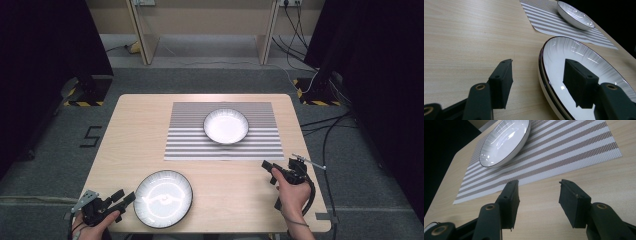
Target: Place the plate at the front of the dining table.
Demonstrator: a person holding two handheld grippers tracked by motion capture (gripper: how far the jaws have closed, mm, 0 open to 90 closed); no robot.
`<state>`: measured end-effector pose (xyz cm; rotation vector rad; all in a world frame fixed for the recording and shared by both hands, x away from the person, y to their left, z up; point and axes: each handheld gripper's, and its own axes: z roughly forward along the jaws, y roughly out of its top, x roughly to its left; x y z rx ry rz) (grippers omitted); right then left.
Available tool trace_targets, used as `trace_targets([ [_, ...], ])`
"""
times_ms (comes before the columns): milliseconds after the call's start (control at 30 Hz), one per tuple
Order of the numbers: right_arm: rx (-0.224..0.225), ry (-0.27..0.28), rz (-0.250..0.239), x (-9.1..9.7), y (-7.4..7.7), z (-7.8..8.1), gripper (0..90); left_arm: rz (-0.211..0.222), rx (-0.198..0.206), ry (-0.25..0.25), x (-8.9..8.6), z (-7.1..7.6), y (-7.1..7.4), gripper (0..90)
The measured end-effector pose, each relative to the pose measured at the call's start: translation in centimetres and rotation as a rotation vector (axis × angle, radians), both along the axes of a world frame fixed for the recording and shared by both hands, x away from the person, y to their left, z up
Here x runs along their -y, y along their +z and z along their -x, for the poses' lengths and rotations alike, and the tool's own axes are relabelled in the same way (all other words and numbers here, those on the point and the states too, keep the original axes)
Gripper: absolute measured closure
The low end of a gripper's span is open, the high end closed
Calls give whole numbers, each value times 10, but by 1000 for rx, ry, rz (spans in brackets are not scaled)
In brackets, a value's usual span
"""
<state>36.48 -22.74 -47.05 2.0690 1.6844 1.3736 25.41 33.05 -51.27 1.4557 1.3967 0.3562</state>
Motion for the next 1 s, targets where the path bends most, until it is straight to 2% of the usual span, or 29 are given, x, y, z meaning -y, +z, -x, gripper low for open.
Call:
trace_targets([
  [67, -10, 0, -24, 1, -1, 2, 499, -2, -1, 0, 0, 0, 0, 405],
  [467, -2, 2, 10, 5, -7, 15, 496, -1, -2, -1, 0, 0, 0, 405],
  [833, 5, -3, 22, 11, -9, 25, 492, -2, -1, 1, 0, 0, 0, 405],
  [1000, -4, -3, 3, 14, -11, 31, 488, -2, -1, -2, 1, 0, 0, 405],
])
